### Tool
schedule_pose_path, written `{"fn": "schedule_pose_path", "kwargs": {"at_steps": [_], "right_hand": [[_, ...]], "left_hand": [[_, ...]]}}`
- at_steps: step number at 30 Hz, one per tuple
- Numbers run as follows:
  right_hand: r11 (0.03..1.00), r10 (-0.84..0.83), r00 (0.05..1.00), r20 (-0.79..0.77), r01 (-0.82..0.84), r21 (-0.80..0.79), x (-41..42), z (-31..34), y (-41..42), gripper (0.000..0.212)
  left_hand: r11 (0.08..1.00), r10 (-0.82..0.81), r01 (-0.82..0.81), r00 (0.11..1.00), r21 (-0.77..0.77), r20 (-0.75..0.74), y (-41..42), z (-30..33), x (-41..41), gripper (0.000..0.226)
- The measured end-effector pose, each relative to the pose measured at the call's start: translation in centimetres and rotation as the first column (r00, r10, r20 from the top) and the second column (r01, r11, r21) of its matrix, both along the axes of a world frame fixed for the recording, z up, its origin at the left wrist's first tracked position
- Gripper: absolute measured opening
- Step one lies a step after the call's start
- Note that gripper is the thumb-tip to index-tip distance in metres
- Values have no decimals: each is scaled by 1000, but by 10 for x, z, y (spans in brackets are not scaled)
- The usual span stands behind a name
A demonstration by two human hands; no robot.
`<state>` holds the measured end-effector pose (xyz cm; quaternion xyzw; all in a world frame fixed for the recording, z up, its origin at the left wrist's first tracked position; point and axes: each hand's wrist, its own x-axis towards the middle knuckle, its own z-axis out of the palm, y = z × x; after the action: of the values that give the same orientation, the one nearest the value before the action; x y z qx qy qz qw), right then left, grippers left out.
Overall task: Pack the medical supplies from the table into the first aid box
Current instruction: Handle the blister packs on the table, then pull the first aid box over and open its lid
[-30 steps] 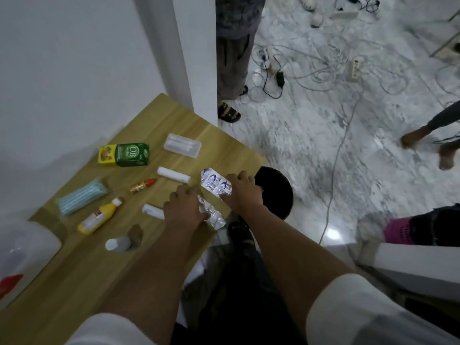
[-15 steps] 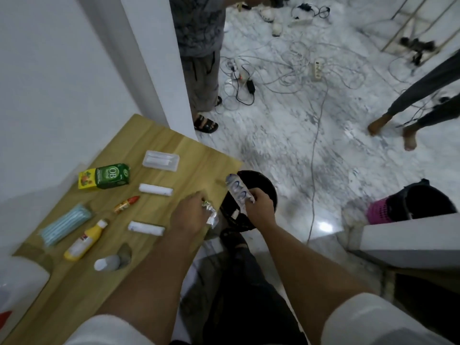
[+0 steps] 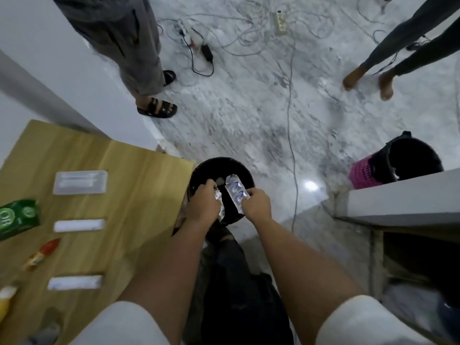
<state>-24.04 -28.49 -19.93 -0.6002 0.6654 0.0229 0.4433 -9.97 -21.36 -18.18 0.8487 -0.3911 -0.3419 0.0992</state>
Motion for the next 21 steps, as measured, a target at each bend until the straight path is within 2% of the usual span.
{"fn": "schedule_pose_path", "kwargs": {"at_steps": [3, 6, 10, 12, 15, 17, 19, 21], "right_hand": [[999, 36, 998, -42, -36, 5, 8, -22, -19, 22], [986, 162, 982, -96, -164, -12, 14, -34, -36, 7], [946, 316, 938, -143, -323, -32, 22, -26, -41, 23], [921, 375, 916, -142, -386, -60, 29, -4, -34, 25], [858, 485, 863, -143, -501, -115, 43, 43, -19, 35], [778, 585, 797, -146, -603, -177, 57, 80, -3, 42], [686, 676, 723, -141, -688, -237, 75, 115, 19, 38], [589, 742, 648, -171, -752, -298, 97, 149, 47, 47]], "left_hand": [[1000, -3, 3, 1000, 11, -10, -32, -28, -2, 43], [996, -35, 34, 999, 87, 16, -53, -44, -1, 63], [987, -117, 108, 990, 117, 74, -58, -30, -1, 64], [986, -146, 137, 984, 96, 101, -51, -7, 0, 61], [995, -98, 100, 987, -9, 128, -27, 46, 10, 53], [996, -64, 74, 984, -56, 168, -1, 88, 22, 49], [996, -20, 39, 972, -80, 232, 33, 131, 37, 44], [991, 63, -24, 955, -135, 289, 74, 172, 54, 37]]}}
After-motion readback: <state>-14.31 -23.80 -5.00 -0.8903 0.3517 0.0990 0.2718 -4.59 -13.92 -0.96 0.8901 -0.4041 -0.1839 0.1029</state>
